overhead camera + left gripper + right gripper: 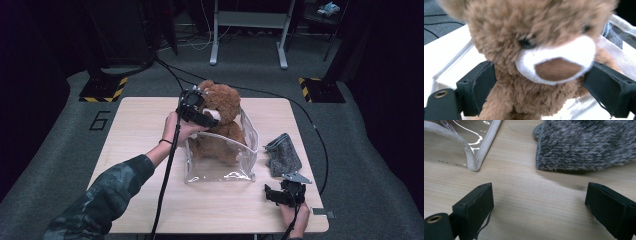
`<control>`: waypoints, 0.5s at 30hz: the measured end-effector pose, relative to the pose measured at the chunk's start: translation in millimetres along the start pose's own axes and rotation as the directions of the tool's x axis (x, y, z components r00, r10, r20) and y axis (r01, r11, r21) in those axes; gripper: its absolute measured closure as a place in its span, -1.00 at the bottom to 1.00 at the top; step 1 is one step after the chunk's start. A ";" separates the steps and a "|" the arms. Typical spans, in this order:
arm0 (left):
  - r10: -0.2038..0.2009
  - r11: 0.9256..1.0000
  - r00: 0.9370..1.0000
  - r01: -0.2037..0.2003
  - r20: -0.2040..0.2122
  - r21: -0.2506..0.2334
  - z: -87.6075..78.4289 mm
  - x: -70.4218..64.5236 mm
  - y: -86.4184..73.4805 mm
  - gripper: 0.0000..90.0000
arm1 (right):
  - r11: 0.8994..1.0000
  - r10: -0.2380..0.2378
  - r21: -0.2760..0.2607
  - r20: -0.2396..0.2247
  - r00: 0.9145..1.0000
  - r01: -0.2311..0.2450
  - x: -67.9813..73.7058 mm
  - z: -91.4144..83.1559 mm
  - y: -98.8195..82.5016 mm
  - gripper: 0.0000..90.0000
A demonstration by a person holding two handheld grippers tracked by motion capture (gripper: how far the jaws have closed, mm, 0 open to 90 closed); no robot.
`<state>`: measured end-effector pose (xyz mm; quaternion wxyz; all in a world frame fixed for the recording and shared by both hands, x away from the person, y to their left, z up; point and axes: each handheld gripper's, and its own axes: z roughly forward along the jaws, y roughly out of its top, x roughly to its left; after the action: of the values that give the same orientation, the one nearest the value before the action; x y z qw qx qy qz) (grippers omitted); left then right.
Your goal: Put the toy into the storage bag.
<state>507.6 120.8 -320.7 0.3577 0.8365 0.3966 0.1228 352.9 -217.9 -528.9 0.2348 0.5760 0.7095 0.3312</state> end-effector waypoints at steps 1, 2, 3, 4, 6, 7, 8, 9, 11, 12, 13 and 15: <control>-0.005 1.000 1.000 0.005 0.007 -0.005 -3.1 1.1 -1.7 -0.79 | 1.000 -0.002 -0.002 0.001 1.000 0.002 -0.1 0.1 0.0 -0.83; -0.002 1.000 1.000 0.002 0.005 -0.003 -6.0 2.3 -3.5 -0.79 | 1.000 -0.002 -0.001 0.001 1.000 0.002 0.0 0.1 0.0 -0.83; -0.002 1.000 1.000 0.002 0.003 -0.011 -8.7 3.2 -5.9 -0.80 | 1.000 -0.002 -0.001 0.001 1.000 0.002 0.0 0.1 0.0 -0.83; -0.001 1.000 1.000 0.001 0.003 -0.014 -11.0 4.3 -8.5 -0.80 | 1.000 -0.002 0.000 0.002 1.000 0.002 0.0 0.1 0.0 -0.83; -0.006 1.000 1.000 0.006 0.010 -0.019 -14.9 7.2 -13.6 -0.80 | 1.000 -0.002 -0.001 0.001 1.000 0.002 -0.2 0.1 0.0 -0.83; -0.001 1.000 1.000 0.001 0.008 -0.019 -17.0 8.5 -15.7 -0.80 | 1.000 -0.002 -0.001 0.002 1.000 0.002 -0.1 0.1 0.0 -0.83; 0.001 1.000 1.000 -0.001 0.008 -0.028 -19.1 9.4 -17.8 -0.80 | 1.000 -0.002 0.000 0.003 1.000 0.002 0.1 0.1 0.0 -0.83; 0.003 0.999 1.000 -0.003 0.009 -0.033 -21.6 11.0 -19.5 -0.81 | 1.000 -0.002 0.000 0.003 1.000 0.002 0.1 0.1 0.0 -0.83; -0.003 0.999 1.000 0.004 0.011 -0.045 -24.8 14.9 -22.1 -0.81 | 1.000 -0.005 -0.001 0.004 1.000 0.005 0.1 0.3 0.1 -0.83; -0.009 0.999 1.000 0.009 0.005 -0.047 -25.7 15.9 -23.3 -0.81 | 1.000 -0.006 0.000 0.005 1.000 0.006 0.2 0.3 0.1 -0.83; -0.004 0.999 1.000 0.004 -0.001 -0.047 -27.2 17.6 -24.5 -0.81 | 1.000 -0.006 0.000 0.005 1.000 0.006 0.2 0.3 0.1 -0.83; -0.005 0.999 1.000 0.004 -0.007 -0.050 -30.6 20.1 -27.5 -0.81 | 1.000 -0.006 -0.001 0.005 1.000 0.006 0.2 0.3 0.1 -0.83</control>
<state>490.0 163.0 -319.6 0.3777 0.8259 0.3964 0.1348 353.1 -217.7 -529.1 0.2378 0.5748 0.7104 0.3293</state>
